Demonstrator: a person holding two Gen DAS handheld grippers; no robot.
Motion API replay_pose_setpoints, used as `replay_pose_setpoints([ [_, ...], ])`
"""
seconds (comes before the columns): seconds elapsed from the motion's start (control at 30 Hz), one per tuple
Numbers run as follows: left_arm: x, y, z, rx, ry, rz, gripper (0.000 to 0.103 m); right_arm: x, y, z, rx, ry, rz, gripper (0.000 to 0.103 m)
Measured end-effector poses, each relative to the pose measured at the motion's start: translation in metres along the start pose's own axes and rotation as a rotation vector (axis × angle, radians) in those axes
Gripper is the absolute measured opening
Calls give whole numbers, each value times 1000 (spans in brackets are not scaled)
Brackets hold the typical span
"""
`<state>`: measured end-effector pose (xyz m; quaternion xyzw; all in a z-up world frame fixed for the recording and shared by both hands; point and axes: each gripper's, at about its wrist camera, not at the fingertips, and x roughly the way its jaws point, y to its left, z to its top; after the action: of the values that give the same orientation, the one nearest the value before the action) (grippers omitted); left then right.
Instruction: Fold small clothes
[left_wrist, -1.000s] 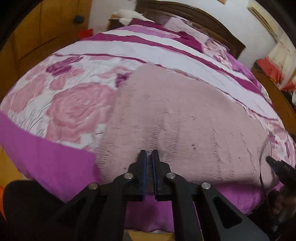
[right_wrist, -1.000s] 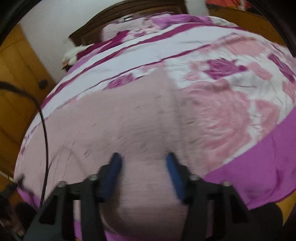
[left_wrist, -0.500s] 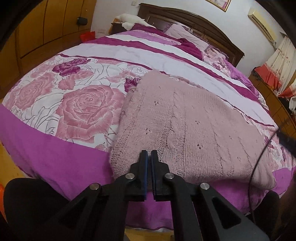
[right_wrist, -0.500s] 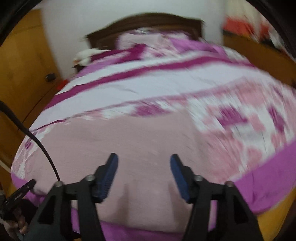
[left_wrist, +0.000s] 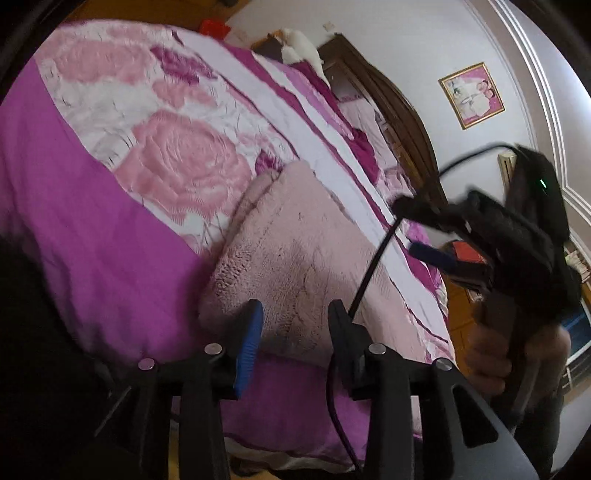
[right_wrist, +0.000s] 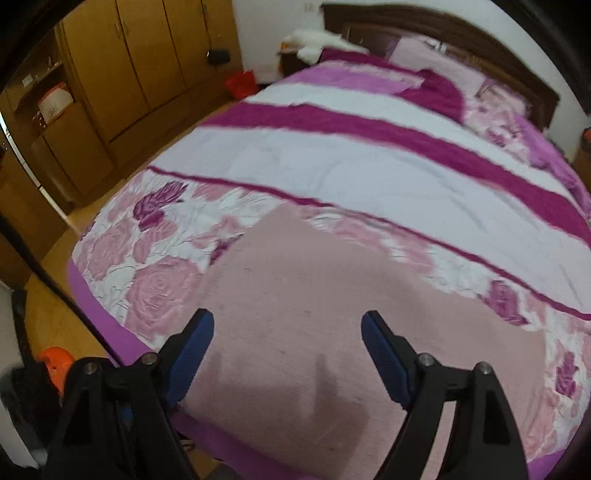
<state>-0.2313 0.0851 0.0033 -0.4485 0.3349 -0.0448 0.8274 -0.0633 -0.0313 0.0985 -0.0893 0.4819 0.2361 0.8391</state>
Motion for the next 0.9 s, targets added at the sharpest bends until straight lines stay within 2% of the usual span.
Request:
replay_pose_setpoints([
  [0.1, 3, 14, 4, -76, -2, -54, 13, 26, 1, 11, 28, 105, 26, 85],
  [0.23, -8, 30, -1, -237, 4, -130, 14, 53, 5, 16, 53, 224, 68, 85],
  [0.27, -11, 30, -5, -259, -2, -134, 20, 56, 10, 18, 36, 239, 62, 85],
  [0.3, -13, 32, -9, -274, -7, -119, 32, 59, 17, 20, 11, 254, 52, 86],
  [0.33, -13, 33, -11, -284, -9, -94, 39, 63, 27, 22, -24, 275, 43, 86],
  [0.37, -9, 36, -11, -290, -5, -66, 43, 66, 34, 24, -47, 292, 43, 87],
  [0.47, 0, 49, -12, -339, 3, -47, 43, 78, 63, 29, -131, 360, 37, 89],
  [0.53, 6, 55, -10, -362, 11, -57, 43, 92, 83, 33, -184, 392, -13, 89],
  [0.63, 5, 47, -7, -315, -14, -98, 43, 116, 102, 35, -231, 458, -103, 89],
  [0.77, 2, 38, 0, -243, -29, -136, 42, 143, 103, 34, -214, 504, -312, 89],
  [0.9, 3, 32, 9, -200, -37, -147, 42, 153, 98, 30, -173, 526, -367, 88],
])
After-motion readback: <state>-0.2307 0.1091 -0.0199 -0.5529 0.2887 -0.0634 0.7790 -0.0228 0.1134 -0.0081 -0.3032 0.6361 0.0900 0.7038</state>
